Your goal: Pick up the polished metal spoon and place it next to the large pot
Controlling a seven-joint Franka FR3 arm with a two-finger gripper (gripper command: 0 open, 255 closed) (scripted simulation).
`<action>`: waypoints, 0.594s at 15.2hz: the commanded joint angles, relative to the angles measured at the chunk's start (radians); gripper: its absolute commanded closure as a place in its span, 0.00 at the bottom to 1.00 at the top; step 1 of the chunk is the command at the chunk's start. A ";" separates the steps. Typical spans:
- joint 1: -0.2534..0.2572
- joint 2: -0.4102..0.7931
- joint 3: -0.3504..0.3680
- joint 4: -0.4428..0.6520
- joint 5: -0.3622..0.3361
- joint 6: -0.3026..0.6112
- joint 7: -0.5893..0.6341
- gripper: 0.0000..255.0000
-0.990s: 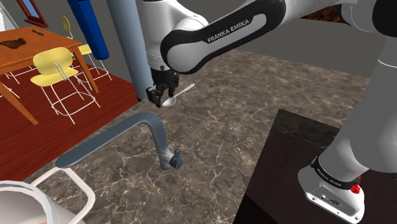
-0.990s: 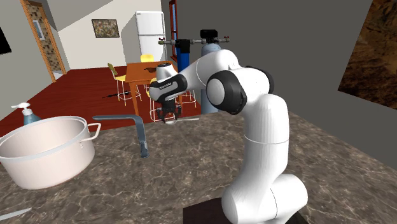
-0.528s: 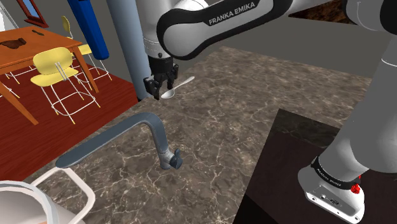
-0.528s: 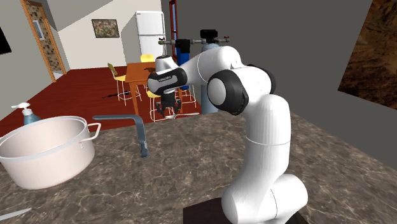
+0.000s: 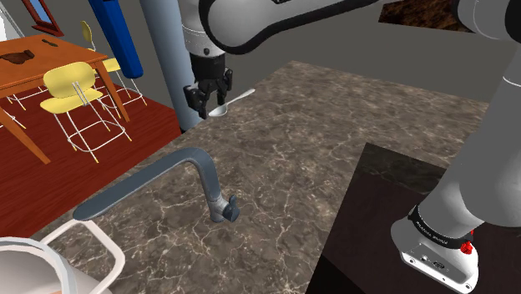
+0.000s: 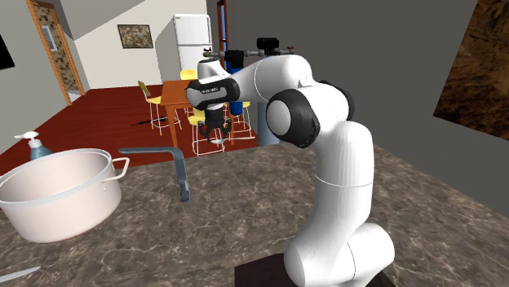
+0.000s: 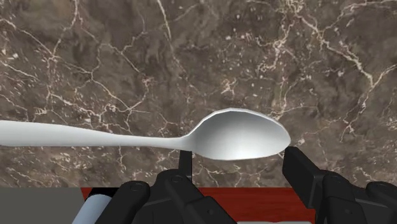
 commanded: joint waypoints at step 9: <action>0.008 0.004 0.004 0.141 0.004 -0.137 -0.014 1.00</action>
